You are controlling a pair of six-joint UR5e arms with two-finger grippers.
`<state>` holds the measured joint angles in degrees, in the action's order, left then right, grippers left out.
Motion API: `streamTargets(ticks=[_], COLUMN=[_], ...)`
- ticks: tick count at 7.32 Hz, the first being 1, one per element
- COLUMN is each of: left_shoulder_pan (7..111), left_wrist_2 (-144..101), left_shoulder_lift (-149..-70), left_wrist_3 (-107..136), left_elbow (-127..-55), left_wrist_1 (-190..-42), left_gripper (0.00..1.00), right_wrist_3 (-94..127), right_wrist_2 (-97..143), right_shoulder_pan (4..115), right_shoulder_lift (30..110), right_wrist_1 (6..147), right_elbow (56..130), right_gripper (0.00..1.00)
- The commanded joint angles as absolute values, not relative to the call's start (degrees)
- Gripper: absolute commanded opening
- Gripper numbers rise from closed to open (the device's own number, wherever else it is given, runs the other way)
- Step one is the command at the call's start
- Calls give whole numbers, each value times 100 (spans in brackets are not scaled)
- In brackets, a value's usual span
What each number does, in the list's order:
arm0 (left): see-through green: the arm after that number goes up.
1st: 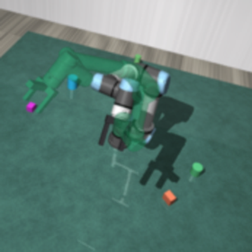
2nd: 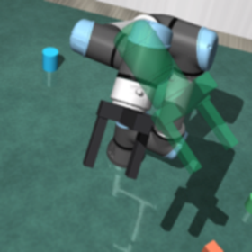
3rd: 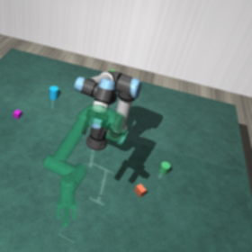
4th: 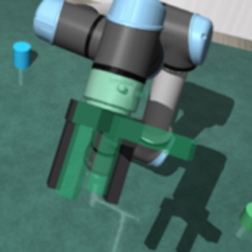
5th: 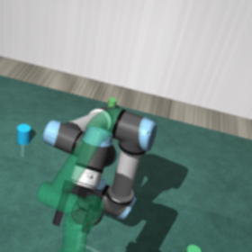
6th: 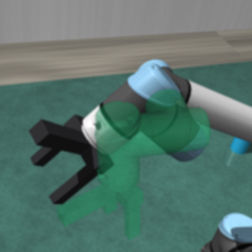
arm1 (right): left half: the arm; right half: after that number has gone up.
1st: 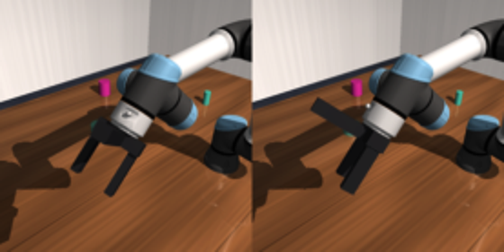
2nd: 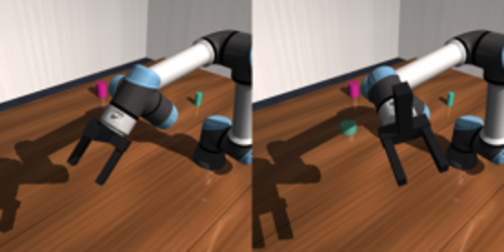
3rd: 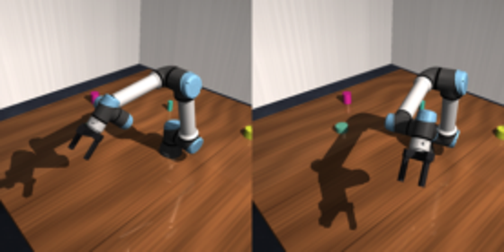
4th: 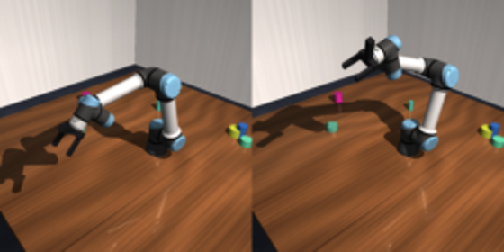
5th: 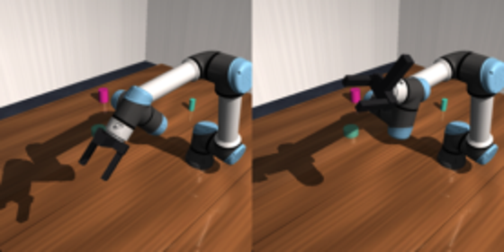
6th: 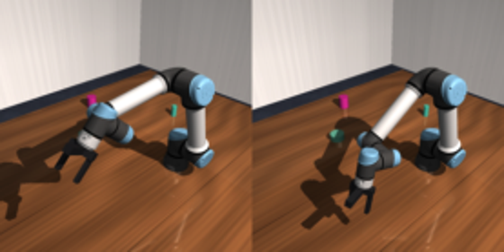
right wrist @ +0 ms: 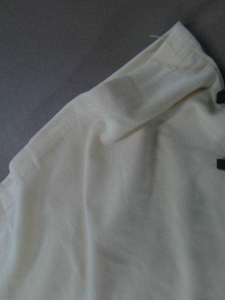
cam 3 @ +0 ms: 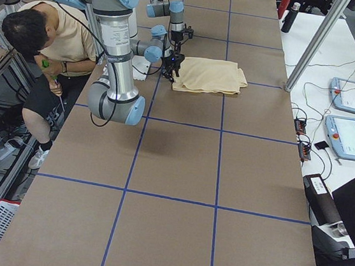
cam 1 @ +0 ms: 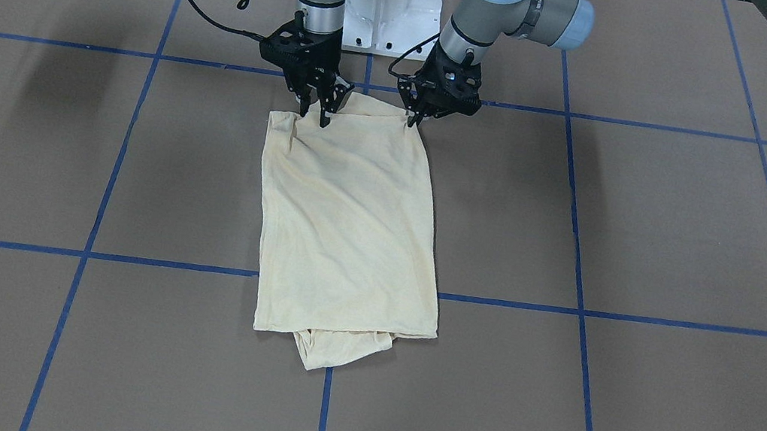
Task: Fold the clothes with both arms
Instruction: 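Grasp the shirt's near edge with both grippers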
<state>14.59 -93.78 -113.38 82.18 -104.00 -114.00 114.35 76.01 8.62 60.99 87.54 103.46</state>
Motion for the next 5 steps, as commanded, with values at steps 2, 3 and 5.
streamTargets(ticks=[2, 3, 5], left_shoulder_pan=[1459, 1459, 1459], left_wrist_2=[-9378, -9378, -9378], left_shoulder_lift=[-11338, -11338, -11338], left_wrist_3=[8218, 8218, 8209], left_elbow=[-10398, -10406, -10397], left_wrist_1=[-11399, -11399, -11400], left_gripper=[0, 0, 0], right_wrist_3=[11426, 11400, 11294], right_wrist_2=[7594, 7594, 7611], right_shoulder_pan=[861, 879, 966], right_shoulder_lift=[6020, 6021, 6029], right_wrist_1=[8763, 8763, 8763], right_elbow=[10274, 10292, 10441], right_gripper=[0, 0, 0])
